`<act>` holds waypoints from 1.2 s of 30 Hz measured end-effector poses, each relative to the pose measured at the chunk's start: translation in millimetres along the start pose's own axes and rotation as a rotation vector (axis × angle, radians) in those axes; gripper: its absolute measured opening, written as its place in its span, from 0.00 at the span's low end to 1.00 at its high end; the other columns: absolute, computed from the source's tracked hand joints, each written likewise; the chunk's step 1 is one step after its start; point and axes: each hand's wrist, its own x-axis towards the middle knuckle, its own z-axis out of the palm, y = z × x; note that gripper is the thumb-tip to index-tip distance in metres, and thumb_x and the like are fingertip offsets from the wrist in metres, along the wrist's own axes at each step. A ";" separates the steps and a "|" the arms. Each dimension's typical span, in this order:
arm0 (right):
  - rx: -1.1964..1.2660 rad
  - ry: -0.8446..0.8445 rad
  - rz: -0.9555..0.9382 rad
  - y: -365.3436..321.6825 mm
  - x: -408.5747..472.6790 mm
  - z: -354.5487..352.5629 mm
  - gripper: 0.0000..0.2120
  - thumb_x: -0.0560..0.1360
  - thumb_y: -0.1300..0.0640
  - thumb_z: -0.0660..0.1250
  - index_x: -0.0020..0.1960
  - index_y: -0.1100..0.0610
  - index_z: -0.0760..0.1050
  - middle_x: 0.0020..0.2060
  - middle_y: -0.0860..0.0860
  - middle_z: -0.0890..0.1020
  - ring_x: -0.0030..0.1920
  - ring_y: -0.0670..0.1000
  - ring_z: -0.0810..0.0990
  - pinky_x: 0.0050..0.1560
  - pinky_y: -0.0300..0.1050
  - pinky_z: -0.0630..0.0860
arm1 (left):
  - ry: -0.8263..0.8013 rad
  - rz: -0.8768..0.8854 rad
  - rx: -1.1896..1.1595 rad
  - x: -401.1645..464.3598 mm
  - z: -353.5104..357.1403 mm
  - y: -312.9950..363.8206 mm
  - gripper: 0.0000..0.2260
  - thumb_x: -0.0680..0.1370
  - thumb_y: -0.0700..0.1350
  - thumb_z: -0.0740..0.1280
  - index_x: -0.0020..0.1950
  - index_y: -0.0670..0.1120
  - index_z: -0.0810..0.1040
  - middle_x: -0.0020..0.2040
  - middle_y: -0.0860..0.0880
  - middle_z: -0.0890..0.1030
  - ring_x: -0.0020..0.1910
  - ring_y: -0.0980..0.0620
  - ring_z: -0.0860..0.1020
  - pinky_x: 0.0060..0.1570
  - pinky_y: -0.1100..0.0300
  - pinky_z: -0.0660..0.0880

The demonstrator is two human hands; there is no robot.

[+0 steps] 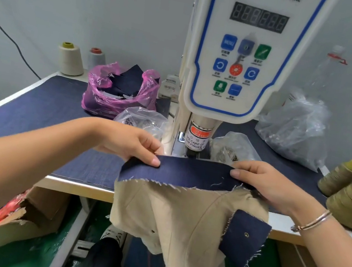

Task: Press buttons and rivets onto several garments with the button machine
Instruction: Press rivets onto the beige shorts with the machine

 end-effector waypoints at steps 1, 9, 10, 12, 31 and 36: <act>0.001 0.020 -0.008 2.1 0.5 2.1 0.20 0.66 0.45 0.71 0.49 0.60 0.81 0.49 0.59 0.84 0.47 0.54 0.81 0.50 0.44 0.77 | -0.035 -0.023 -0.004 1.1 0.2 -4.2 0.05 0.80 0.39 0.64 0.44 0.45 0.74 0.39 0.52 0.79 0.38 0.58 0.76 0.40 0.66 0.72; 0.109 0.054 -0.019 14.7 -2.1 12.5 0.14 0.67 0.49 0.69 0.50 0.52 0.83 0.51 0.59 0.83 0.48 0.57 0.79 0.52 0.49 0.76 | -0.010 -0.063 0.171 -5.8 3.1 -32.0 0.12 0.80 0.49 0.62 0.42 0.43 0.72 0.38 0.51 0.70 0.40 0.55 0.69 0.46 0.64 0.69; 0.122 0.038 -0.005 17.0 -3.8 10.8 0.15 0.67 0.50 0.69 0.53 0.51 0.82 0.54 0.62 0.81 0.49 0.58 0.76 0.55 0.54 0.72 | 0.015 -0.028 0.164 -8.3 4.0 -34.3 0.12 0.80 0.50 0.61 0.40 0.45 0.72 0.37 0.53 0.70 0.38 0.57 0.69 0.46 0.66 0.69; 0.123 0.001 0.002 21.2 -6.3 9.7 0.16 0.69 0.50 0.68 0.56 0.49 0.81 0.56 0.60 0.81 0.51 0.58 0.76 0.58 0.56 0.71 | 0.096 0.058 0.149 -11.5 8.8 -39.2 0.12 0.80 0.50 0.59 0.39 0.47 0.73 0.36 0.55 0.71 0.38 0.58 0.69 0.46 0.66 0.69; 0.361 0.138 0.035 36.3 9.2 51.7 0.13 0.67 0.50 0.70 0.49 0.54 0.84 0.50 0.57 0.84 0.47 0.52 0.82 0.47 0.41 0.78 | 0.217 0.085 -0.337 -26.4 21.5 -85.2 0.09 0.72 0.47 0.73 0.47 0.43 0.79 0.43 0.45 0.80 0.42 0.51 0.79 0.44 0.62 0.75; 0.464 0.120 0.054 26.0 29.1 57.6 0.08 0.74 0.56 0.67 0.48 0.55 0.84 0.47 0.57 0.85 0.45 0.51 0.84 0.43 0.40 0.79 | 0.187 -0.036 -0.350 -35.1 -3.1 -89.7 0.32 0.65 0.54 0.79 0.58 0.36 0.73 0.54 0.38 0.78 0.53 0.43 0.76 0.59 0.42 0.70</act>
